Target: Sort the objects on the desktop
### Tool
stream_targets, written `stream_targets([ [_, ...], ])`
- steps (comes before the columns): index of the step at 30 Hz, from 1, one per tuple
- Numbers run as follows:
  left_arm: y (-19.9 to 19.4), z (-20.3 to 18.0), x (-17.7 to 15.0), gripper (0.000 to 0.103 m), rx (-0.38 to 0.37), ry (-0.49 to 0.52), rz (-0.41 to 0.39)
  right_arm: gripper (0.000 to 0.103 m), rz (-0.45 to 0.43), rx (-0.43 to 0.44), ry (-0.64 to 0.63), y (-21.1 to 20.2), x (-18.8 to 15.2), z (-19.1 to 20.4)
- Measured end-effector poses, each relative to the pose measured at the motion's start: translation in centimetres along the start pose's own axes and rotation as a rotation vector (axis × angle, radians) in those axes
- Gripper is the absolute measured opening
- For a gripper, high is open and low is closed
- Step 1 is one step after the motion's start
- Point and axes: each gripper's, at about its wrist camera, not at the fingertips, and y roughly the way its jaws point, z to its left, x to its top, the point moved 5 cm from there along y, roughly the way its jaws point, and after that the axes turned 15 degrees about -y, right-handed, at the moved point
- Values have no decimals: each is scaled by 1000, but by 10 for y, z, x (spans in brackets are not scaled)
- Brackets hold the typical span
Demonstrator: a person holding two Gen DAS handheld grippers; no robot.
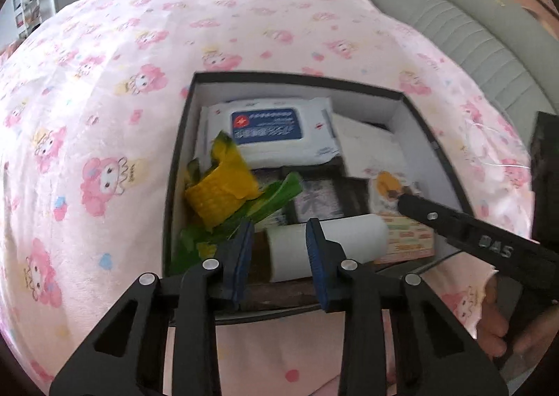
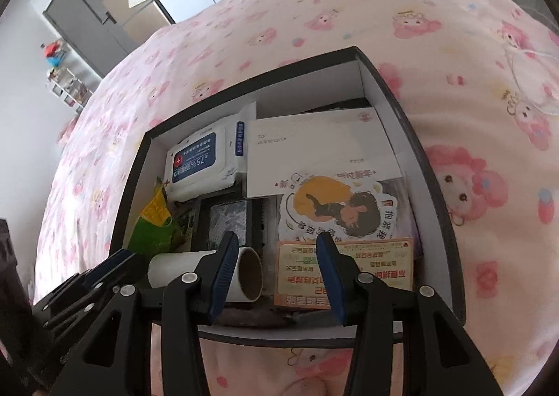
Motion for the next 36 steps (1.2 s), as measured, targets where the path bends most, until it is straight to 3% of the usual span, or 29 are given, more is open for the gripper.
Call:
stream_targets([
  [2, 5, -5, 0, 30, -24, 3, 26, 42, 18, 68, -23, 5, -1, 13],
  [4, 15, -3, -1, 30, 18, 4, 59, 42, 34, 92, -65, 10, -2, 26],
  [6, 22, -1, -3, 30, 59, 8, 76, 42, 62, 66, -105, 16, -5, 32],
  [11, 19, 1, -3, 30, 30, -9, 78, 43, 72, 27, -107, 19, -6, 31],
  [17, -11, -4, 23, 32, -84, -61, -45, 43, -36, -11, -60, -3, 11, 22],
  [20, -24, -8, 50, 42, -111, -77, -128, 43, -116, -104, -52, -19, 36, 20],
  [23, -38, -12, 76, 44, -138, -93, -212, 51, -194, -166, -56, -33, 56, 20],
  [25, -46, -14, 93, 48, -139, -98, -253, 51, -227, -206, -72, -40, 67, 21],
  [31, -62, -15, 118, 59, -86, -86, -296, 53, -248, -218, -116, -48, 75, 32],
  [32, -66, -13, 118, 64, -74, -81, -304, 60, -249, -218, -120, -49, 74, 35],
  [34, -76, -8, 116, 83, -47, -73, -333, 73, -257, -234, -117, -56, 73, 39],
  [36, -86, -3, 112, 85, -25, -66, -353, 73, -278, -247, -113, -70, 72, 45],
])
